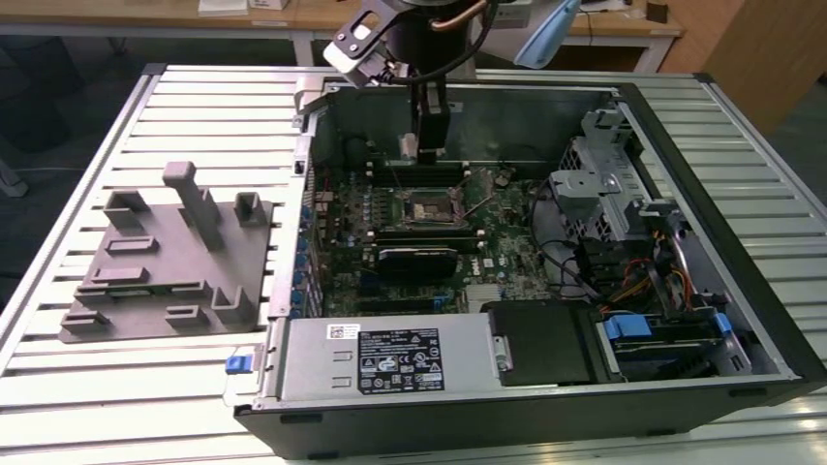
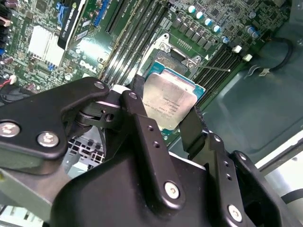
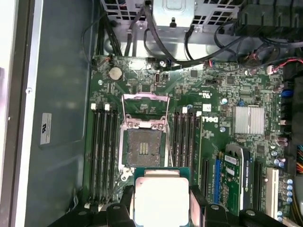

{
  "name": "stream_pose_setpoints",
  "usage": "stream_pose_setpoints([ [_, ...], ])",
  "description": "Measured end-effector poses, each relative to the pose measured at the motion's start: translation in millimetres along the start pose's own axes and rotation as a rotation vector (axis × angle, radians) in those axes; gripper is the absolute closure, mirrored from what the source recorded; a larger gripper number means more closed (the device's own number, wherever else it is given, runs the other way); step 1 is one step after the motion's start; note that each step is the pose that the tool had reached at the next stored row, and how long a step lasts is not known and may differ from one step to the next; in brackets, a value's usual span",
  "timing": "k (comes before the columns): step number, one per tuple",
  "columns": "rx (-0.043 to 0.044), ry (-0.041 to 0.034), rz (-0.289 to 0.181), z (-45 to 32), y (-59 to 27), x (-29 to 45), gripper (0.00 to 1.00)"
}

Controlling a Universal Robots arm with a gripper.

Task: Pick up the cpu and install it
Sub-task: 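Place the cpu into insertion slot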

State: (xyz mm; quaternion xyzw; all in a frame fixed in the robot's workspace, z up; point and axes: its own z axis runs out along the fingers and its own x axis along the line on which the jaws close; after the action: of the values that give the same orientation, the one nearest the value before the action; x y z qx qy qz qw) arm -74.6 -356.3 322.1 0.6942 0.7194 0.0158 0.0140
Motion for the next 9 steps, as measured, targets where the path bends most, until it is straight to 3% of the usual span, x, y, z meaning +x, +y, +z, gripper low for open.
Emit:
stream_pose_setpoints([
  [9, 0.0001, -0.0005, -0.006, 5.4, -0.2, 0.0, 0.46],
])
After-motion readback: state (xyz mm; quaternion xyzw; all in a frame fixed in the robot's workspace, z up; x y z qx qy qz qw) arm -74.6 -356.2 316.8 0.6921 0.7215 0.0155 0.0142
